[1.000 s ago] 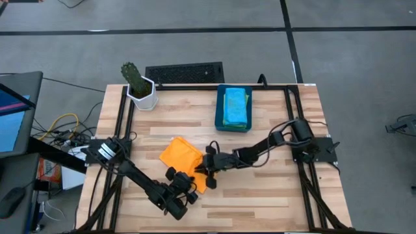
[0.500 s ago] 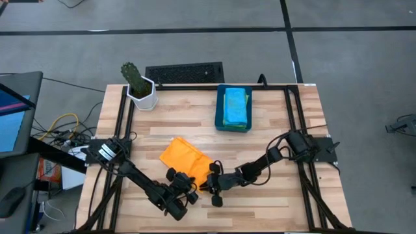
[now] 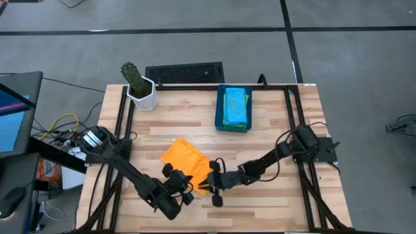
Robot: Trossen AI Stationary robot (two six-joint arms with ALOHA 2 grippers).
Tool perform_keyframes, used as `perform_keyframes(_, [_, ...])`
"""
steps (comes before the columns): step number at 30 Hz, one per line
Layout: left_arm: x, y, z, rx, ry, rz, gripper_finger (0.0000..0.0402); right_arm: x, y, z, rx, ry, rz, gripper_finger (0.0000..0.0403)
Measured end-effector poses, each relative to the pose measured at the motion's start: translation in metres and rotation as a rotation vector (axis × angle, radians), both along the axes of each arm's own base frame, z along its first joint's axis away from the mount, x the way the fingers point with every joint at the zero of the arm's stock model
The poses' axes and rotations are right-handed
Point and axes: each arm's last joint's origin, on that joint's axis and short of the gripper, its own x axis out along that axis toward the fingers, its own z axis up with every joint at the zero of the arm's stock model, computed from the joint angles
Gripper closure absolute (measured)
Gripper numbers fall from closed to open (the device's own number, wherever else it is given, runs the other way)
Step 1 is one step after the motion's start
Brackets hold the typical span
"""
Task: Fold microfiber towels
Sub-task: Fold the orange towel
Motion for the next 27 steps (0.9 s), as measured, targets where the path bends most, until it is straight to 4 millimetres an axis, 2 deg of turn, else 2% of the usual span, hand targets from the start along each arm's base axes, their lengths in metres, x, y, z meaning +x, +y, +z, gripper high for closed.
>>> perform_keyframes(3, [-0.008,0.003,0.001,0.026,0.015,0.039,0.0401,0.002,-0.01,0.001,-0.054,0.0,-0.058,0.0328])
perform_keyframes(8, [-0.029,0.01,-0.002,0.004,-0.033,0.218,0.0401,0.011,-0.034,-0.004,-0.076,0.016,-0.14,0.0328])
perform_keyframes(16, [-0.058,0.012,-0.009,-0.047,-0.072,0.342,0.0401,0.018,-0.068,-0.015,-0.11,0.098,-0.221,0.0328])
perform_keyframes(21, [-0.068,0.01,-0.013,-0.098,-0.125,0.384,0.0401,0.02,-0.073,-0.043,-0.106,0.15,-0.197,0.0328])
perform_keyframes(25, [-0.07,0.011,-0.011,-0.117,-0.109,0.402,0.0399,0.019,-0.071,-0.04,-0.103,0.155,-0.186,0.0329])
perform_keyframes(27, [-0.071,0.011,-0.009,-0.128,-0.108,0.405,0.0393,0.017,-0.069,-0.029,-0.112,0.141,-0.182,0.0332])
